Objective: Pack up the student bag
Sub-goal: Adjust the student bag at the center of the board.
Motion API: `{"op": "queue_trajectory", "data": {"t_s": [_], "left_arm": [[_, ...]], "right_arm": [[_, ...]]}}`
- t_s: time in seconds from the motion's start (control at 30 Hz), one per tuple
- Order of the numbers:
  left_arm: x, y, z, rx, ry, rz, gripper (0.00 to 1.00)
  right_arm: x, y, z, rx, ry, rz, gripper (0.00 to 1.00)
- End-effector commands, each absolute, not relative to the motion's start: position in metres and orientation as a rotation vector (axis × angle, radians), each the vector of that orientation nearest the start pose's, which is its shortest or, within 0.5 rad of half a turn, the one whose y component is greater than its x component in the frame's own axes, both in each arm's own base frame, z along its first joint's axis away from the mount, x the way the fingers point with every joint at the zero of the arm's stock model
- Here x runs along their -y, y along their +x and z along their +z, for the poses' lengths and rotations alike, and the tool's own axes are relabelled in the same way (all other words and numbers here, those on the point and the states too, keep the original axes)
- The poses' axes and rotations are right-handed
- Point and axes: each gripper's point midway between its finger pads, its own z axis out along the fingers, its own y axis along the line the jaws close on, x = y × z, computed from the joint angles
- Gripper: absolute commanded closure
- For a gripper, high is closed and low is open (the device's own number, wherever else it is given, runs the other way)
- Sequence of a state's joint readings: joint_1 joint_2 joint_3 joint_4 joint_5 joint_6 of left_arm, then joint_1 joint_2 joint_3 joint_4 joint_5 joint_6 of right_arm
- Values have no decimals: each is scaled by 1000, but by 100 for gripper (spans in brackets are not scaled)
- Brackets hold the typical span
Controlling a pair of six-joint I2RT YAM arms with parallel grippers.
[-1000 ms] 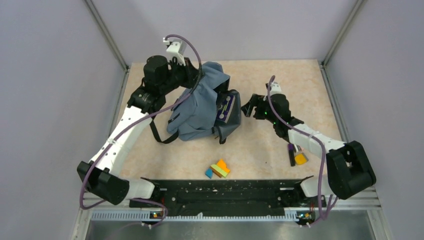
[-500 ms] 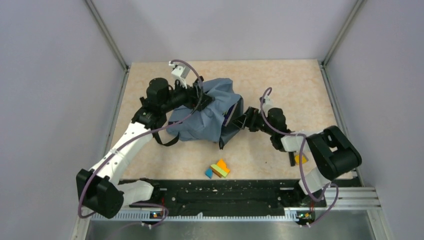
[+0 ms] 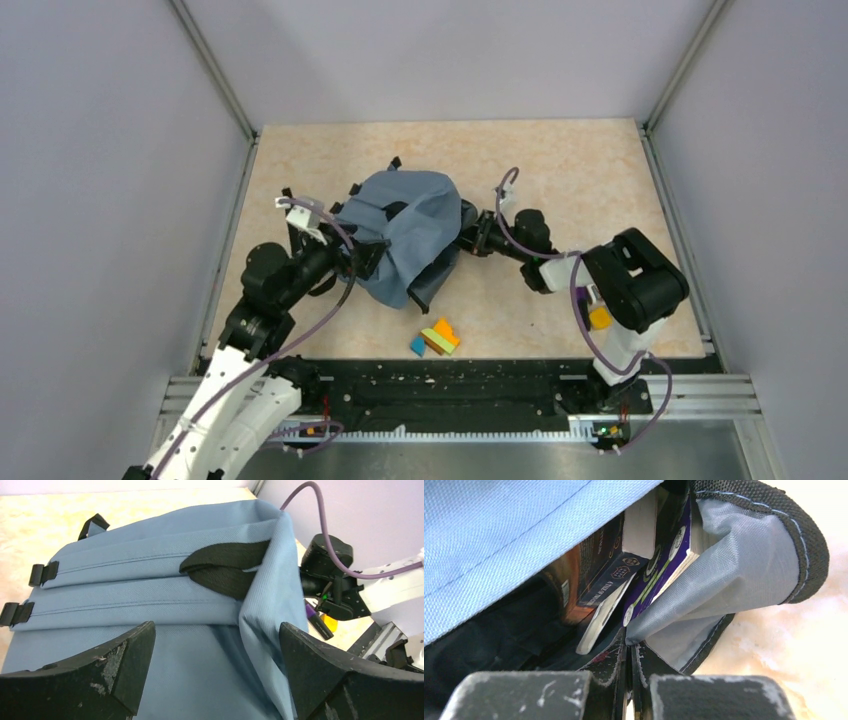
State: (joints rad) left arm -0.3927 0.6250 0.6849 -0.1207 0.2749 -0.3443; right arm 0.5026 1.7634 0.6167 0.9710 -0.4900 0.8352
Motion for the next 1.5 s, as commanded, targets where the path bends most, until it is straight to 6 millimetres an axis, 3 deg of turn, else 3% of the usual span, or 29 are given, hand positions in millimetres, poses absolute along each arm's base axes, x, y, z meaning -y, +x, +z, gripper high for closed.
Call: {"op": "queue_trajectory", "data": {"t_s": [0.0,0.13,0.3,0.43,0.63,0.7,0.8,0.93,1.03,1.13,1.3,1.37,1.47], "left_arm": [[163,222,291,-1658,271,-810,2],[154,246,281,-1822,153,-726,2],[172,280,267,-1892,145,-745,2],[133,323,266,-1876,-79,-516,2],[108,351,286,-1771,-244,-729,2],[93,361,278,-1799,-277,-661,2],[56,371,261,-1815,-421,-506,2],[13,373,257,-1737,-545,-432,2],[-17,375,234,-1757,-643,-372,2],[-30,377,210,-1757,-707,-430,2],[-57,369,176,-1749,-846,-401,3],[-58,369,170,-1753,-833,-447,4],[-38,374,164,-1803,-736,-589,11]], "right_arm": [[-314,355,171,-1712,-179,1245,100],[-314,364,204,-1612,-218,1199,100],[-327,381,249,-1498,-263,1211,100],[-342,390,272,-1441,-286,1249,100],[-371,399,292,-1400,-340,1270,100],[-382,400,298,-1389,-357,1280,100],[-404,403,305,-1373,-392,1282,100],[-441,402,301,-1390,-455,1255,100],[-465,402,298,-1387,-490,1231,100],[-487,400,296,-1386,-521,1237,100],[-535,395,266,-1444,-643,1212,100],[-551,391,254,-1462,-687,1179,100],[-571,382,246,-1455,-733,1177,100]]}}
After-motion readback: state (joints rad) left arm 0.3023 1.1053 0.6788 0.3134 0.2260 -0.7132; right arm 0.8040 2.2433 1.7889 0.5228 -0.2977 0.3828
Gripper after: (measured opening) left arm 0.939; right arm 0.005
